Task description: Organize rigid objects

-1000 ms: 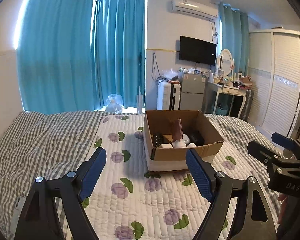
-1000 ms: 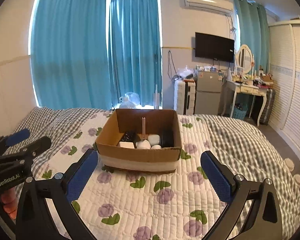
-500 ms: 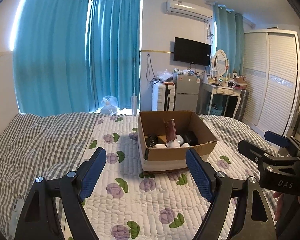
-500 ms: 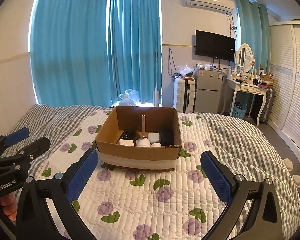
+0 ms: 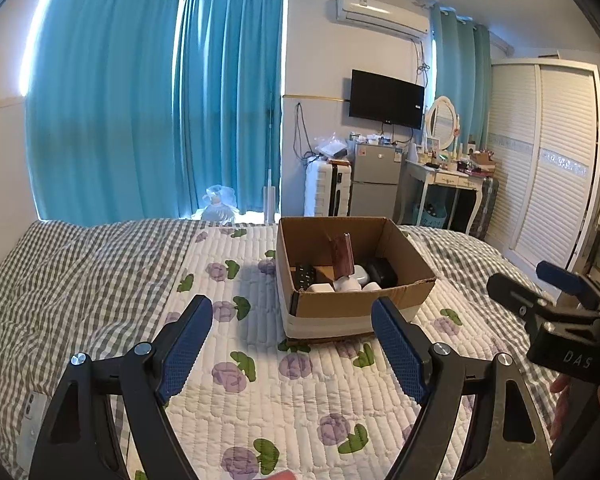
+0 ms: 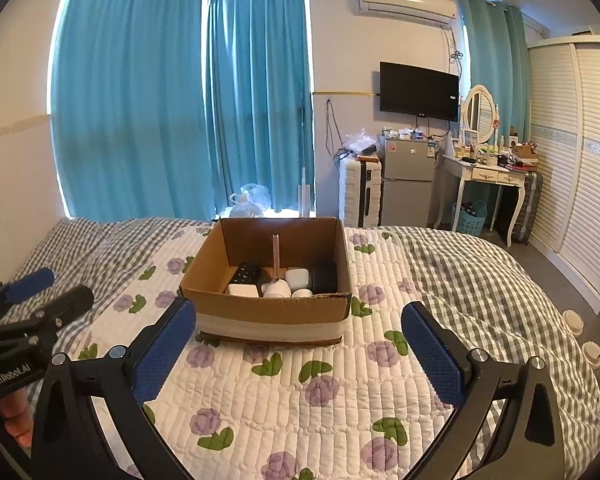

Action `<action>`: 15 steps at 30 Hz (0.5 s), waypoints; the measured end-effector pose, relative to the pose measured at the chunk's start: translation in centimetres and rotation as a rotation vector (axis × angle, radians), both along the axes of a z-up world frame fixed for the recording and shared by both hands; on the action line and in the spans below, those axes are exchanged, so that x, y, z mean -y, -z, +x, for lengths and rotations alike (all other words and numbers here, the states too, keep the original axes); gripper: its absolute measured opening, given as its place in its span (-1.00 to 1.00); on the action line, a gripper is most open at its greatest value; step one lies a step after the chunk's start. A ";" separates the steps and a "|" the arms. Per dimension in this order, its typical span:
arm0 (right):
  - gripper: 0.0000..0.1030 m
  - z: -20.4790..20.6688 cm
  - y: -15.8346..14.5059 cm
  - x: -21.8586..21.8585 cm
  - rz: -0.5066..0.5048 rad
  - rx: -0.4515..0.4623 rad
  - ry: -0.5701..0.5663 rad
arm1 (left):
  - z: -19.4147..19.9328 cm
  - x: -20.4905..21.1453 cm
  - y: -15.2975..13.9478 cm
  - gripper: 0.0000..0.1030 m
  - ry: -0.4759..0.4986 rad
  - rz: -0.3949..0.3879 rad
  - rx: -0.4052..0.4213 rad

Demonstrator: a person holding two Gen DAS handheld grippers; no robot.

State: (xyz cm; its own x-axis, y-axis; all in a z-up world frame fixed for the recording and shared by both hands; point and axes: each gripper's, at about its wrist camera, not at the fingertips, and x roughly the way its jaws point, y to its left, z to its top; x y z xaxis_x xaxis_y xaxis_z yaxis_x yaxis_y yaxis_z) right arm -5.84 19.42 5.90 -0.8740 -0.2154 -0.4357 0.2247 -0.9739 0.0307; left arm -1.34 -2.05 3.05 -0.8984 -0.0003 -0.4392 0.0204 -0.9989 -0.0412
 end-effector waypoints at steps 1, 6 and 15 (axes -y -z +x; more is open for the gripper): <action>0.99 0.0 0.0 0.0 0.002 0.002 -0.001 | 0.0 0.1 -0.1 0.63 0.000 0.002 0.000; 0.99 -0.1 0.3 0.2 0.012 0.009 -0.003 | 0.2 0.1 -0.3 0.63 0.000 -0.001 -0.013; 0.99 -0.3 0.4 0.4 0.015 0.014 -0.001 | 0.4 0.1 -0.4 0.63 0.001 -0.002 -0.009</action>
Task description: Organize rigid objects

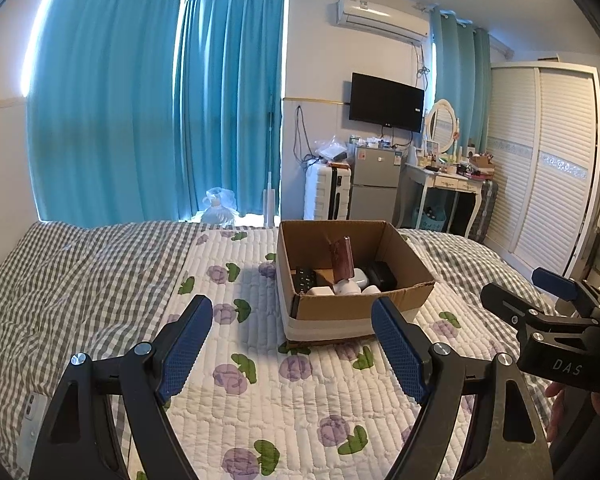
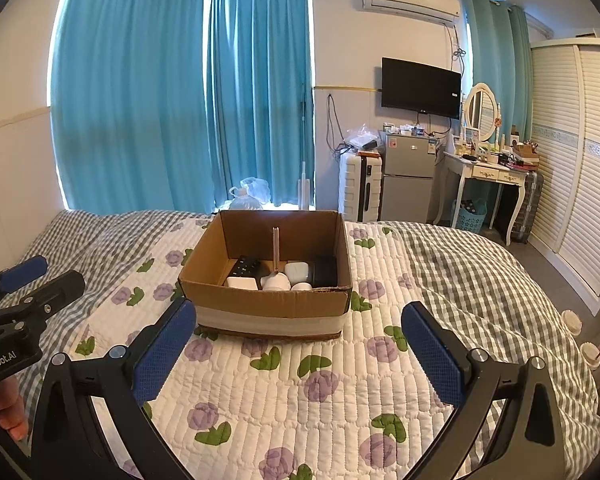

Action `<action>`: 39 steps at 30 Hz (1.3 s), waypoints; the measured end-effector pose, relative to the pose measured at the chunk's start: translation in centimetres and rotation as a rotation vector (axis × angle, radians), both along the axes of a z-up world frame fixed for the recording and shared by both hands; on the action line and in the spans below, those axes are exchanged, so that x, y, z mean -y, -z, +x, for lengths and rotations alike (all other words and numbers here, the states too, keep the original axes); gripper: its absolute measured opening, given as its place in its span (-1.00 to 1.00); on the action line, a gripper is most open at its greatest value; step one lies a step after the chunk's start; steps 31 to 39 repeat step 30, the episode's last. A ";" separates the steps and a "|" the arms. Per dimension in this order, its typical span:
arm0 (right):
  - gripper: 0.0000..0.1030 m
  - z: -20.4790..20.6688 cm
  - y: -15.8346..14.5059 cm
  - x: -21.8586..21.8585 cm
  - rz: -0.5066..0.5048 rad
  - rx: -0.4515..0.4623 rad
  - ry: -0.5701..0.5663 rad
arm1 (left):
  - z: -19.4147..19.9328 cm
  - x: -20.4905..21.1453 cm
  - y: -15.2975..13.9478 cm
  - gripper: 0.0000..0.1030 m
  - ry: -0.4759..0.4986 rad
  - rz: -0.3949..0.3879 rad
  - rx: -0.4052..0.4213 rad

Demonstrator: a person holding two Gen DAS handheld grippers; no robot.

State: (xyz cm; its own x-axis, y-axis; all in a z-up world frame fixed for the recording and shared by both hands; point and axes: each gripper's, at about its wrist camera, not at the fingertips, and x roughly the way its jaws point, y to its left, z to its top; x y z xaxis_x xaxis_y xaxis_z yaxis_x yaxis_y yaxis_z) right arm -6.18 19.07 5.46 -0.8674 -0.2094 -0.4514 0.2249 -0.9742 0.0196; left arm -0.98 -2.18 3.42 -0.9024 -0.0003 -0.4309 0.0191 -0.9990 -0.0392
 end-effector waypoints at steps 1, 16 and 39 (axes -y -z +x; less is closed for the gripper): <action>0.99 0.0 0.0 0.0 0.000 0.002 -0.001 | 0.0 0.0 0.0 0.63 0.002 -0.001 0.000; 0.99 0.1 0.5 -0.3 0.006 0.009 0.006 | 0.1 -0.1 -0.1 0.63 0.003 -0.006 0.006; 0.99 0.0 0.6 -0.2 0.017 0.025 0.006 | 0.1 -0.3 0.1 0.63 0.002 -0.007 0.007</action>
